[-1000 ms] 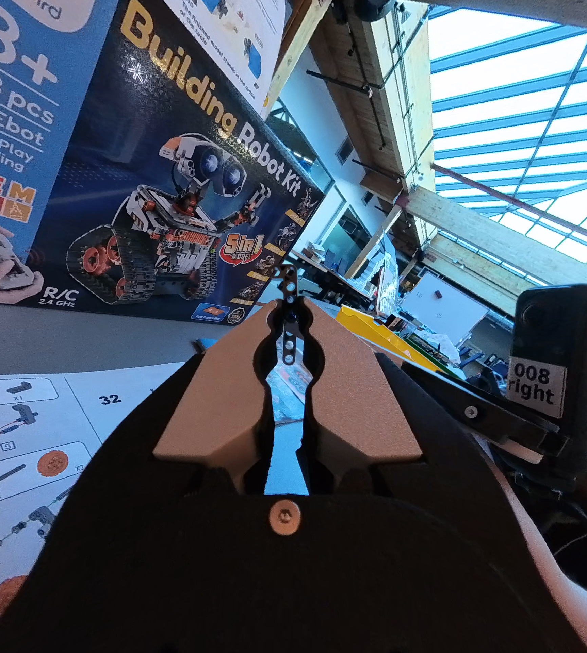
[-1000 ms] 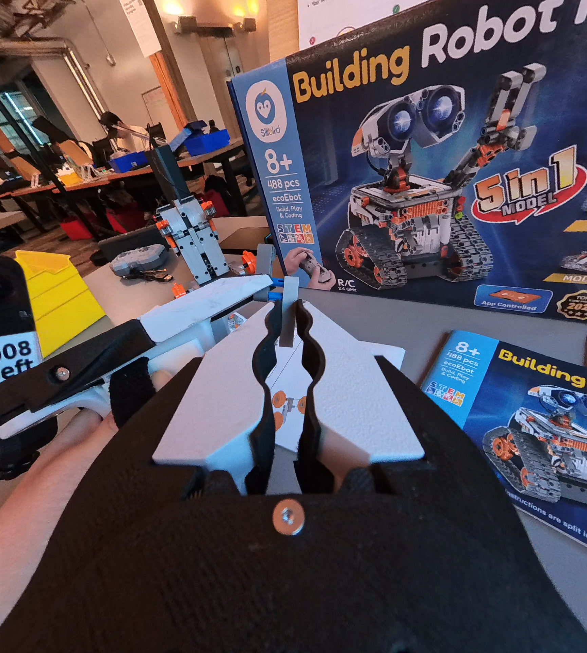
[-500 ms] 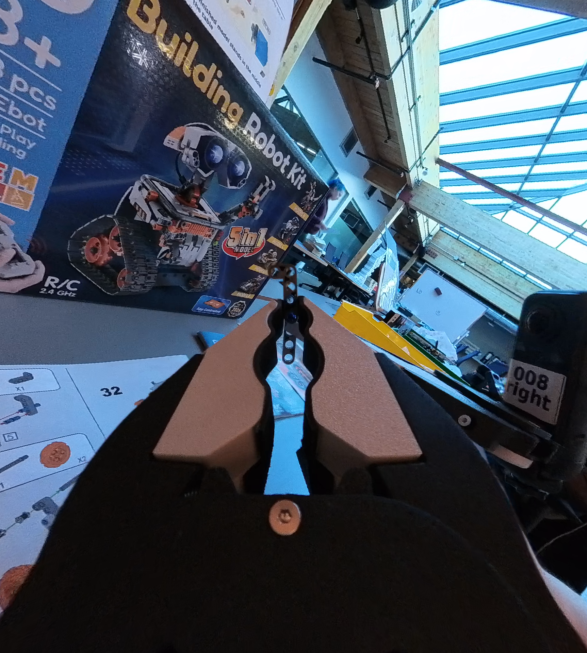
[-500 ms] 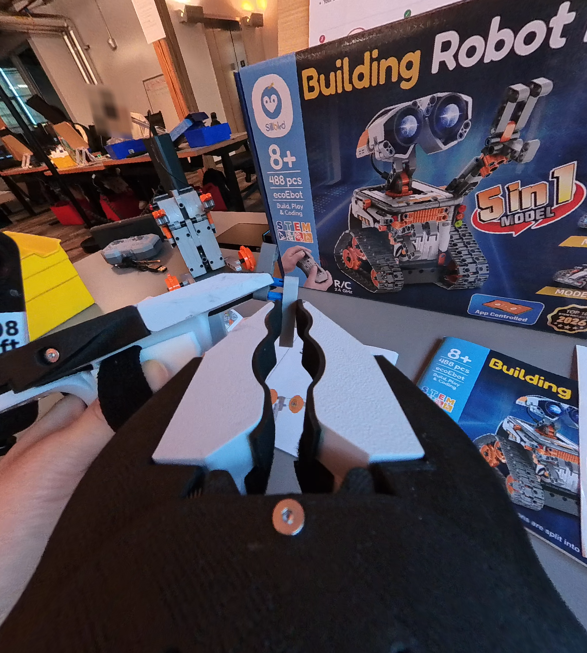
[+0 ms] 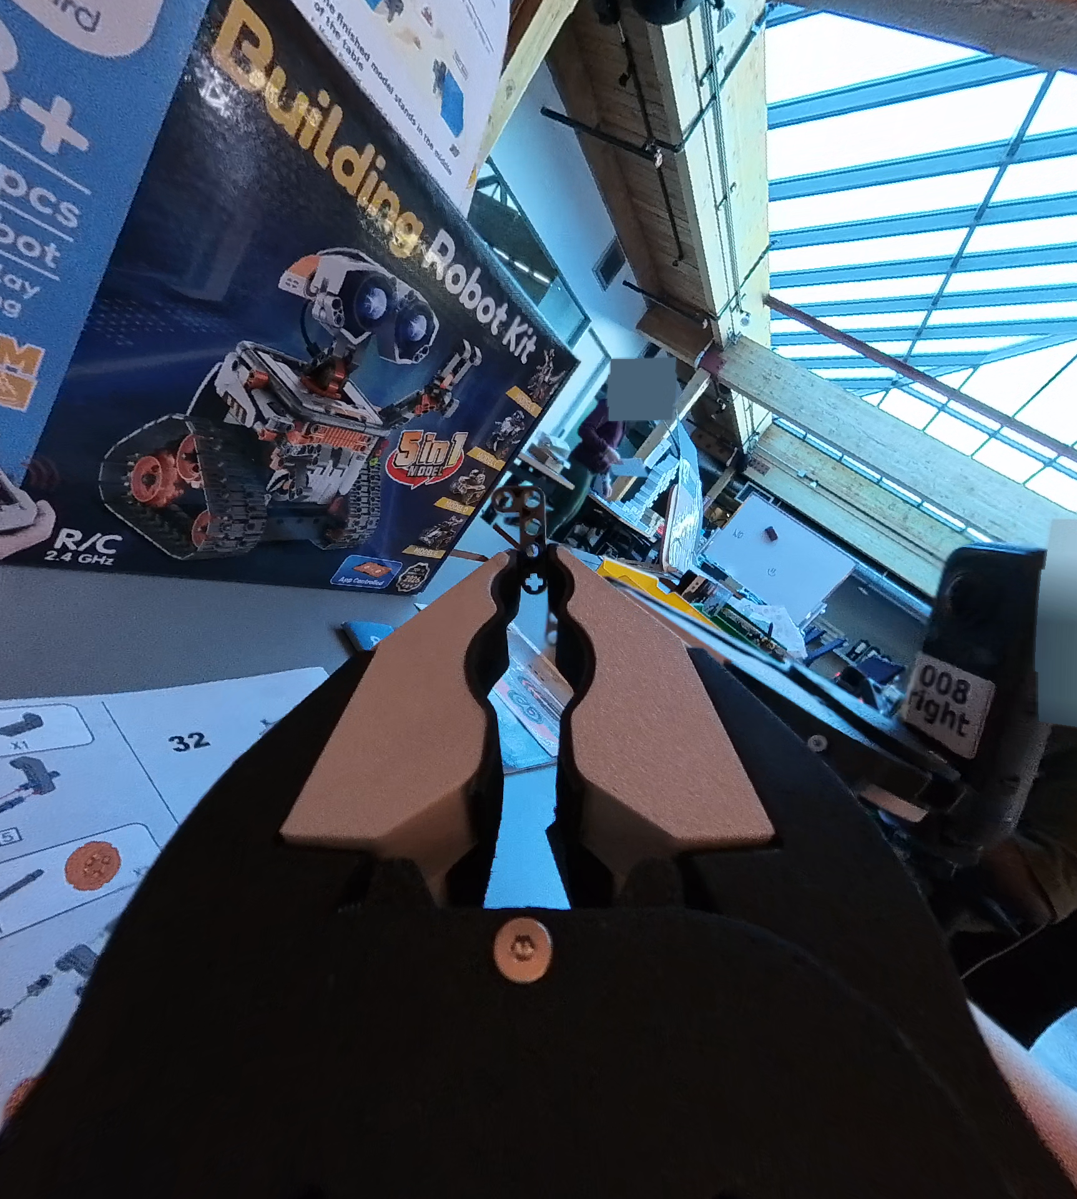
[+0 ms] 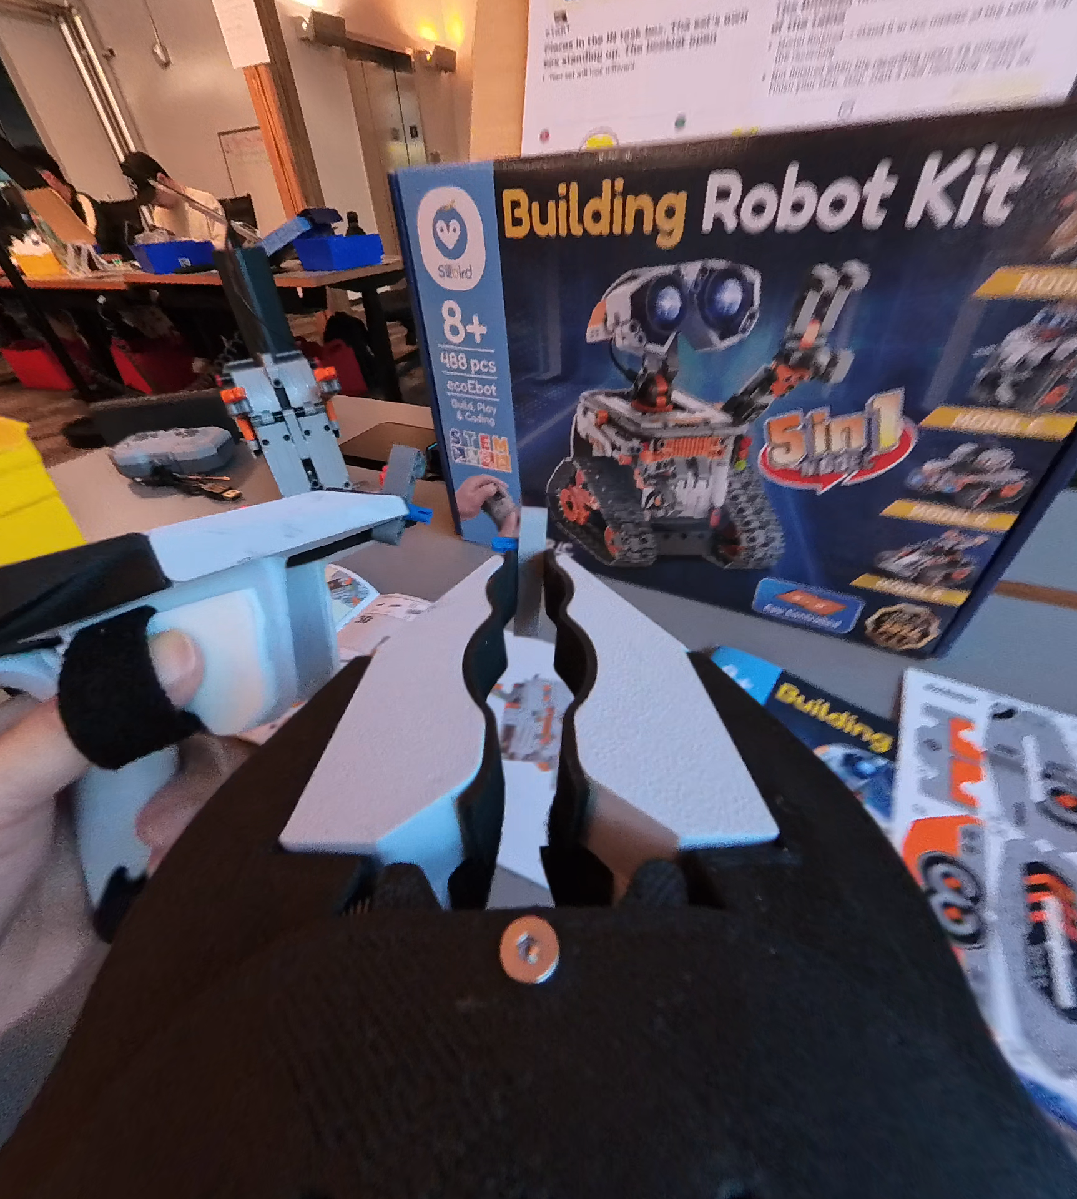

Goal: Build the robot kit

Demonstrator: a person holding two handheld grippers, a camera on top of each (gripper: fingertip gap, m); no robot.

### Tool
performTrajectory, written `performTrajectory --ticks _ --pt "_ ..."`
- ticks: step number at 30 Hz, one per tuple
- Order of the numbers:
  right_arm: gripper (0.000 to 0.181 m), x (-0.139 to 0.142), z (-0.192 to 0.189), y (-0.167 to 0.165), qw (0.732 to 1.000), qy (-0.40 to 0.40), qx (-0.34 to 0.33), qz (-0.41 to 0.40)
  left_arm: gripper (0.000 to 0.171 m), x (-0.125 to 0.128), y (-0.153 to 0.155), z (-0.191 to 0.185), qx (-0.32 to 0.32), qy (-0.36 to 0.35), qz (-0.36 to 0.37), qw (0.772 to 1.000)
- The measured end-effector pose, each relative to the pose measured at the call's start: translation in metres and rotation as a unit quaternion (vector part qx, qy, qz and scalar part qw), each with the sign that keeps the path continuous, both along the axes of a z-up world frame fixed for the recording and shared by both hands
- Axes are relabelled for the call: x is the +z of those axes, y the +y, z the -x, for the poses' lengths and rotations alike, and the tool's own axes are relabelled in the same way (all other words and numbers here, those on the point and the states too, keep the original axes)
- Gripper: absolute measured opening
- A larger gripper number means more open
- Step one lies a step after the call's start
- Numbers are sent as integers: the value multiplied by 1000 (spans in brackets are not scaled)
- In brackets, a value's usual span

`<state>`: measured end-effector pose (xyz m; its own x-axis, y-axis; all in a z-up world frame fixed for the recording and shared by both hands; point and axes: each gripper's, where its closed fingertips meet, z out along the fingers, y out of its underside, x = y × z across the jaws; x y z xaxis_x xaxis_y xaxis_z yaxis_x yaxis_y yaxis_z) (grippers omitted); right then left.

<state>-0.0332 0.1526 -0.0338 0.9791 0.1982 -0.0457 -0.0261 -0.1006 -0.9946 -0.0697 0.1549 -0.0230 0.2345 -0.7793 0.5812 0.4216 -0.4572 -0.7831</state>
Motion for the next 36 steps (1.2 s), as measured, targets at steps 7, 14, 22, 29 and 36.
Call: performTrajectory --ticks 7,14,22,29,36 --pt "6 50 -35 -2 992 -108 -33 -52 4 43 -9 0 -31 9 -71 997" --pt "6 124 -76 7 989 -113 -46 -82 4 130 -11 -5 -62 -31 -129 989" --pt "6 131 -98 8 989 -97 -47 -97 4 139 1 2 -77 -29 -127 988" --pt "6 120 -78 15 989 -104 -30 -100 4 143 3 11 -84 -59 -108 989" --pt "6 121 -75 11 991 -78 -20 -102 4 150 -16 0 -129 -94 -92 983"
